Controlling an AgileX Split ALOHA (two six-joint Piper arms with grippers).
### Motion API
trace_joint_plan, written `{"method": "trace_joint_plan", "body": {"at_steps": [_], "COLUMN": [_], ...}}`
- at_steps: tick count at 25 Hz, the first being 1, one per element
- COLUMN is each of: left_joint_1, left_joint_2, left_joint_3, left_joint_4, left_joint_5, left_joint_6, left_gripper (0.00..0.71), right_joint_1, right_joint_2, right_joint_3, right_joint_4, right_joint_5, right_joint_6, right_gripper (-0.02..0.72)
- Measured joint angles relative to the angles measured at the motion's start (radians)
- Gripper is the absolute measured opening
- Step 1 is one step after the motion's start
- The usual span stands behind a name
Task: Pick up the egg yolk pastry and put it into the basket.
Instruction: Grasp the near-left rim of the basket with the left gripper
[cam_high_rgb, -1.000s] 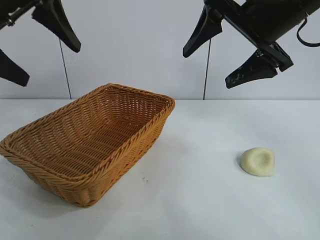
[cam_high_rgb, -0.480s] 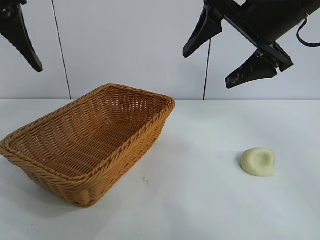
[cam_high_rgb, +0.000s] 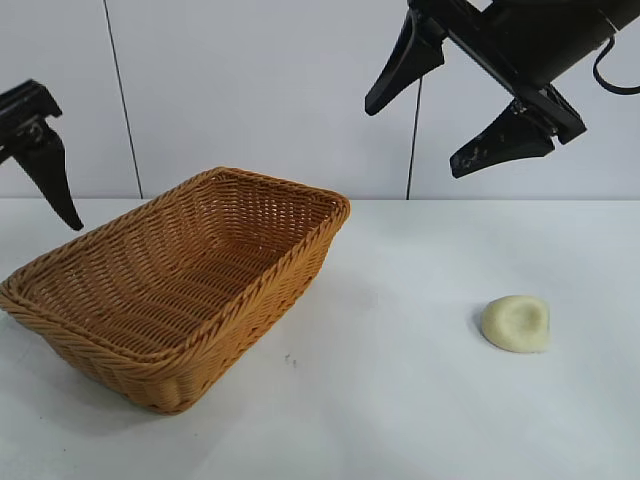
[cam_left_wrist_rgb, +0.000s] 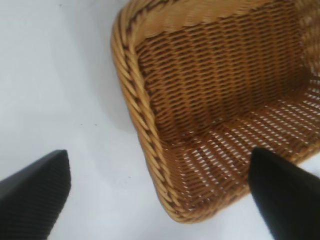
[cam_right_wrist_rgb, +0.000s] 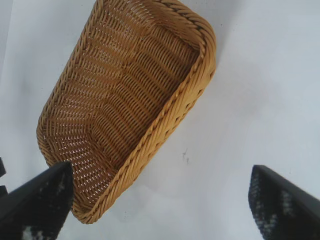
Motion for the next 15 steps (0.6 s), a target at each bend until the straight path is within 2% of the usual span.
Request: {"method": "trace_joint_plan", "body": {"at_steps": [5,10,15], "left_joint_1": [0.0,0.0,0.0], "left_joint_2": [0.091,0.181,0.278], "left_joint_3": [0.0,0.0,0.0], "left_joint_4": [-0.058,-0.066,-0.066], "left_joint_5": [-0.07,-0.117,-0.217], "left_joint_6": [-0.006,-0.056,-0.107], "left_gripper": [0.692,0.692,0.692], "right_joint_1": [0.0,0.0,0.0], "right_joint_2": [0.0,0.0,0.0], "right_joint_3": [0.0,0.0,0.0], "right_joint_4": [0.0,0.0,0.0], "right_joint_5": [0.0,0.0,0.001], "right_joint_6": [0.0,0.0,0.0], "right_gripper": [0.678,0.678,0.678]}}
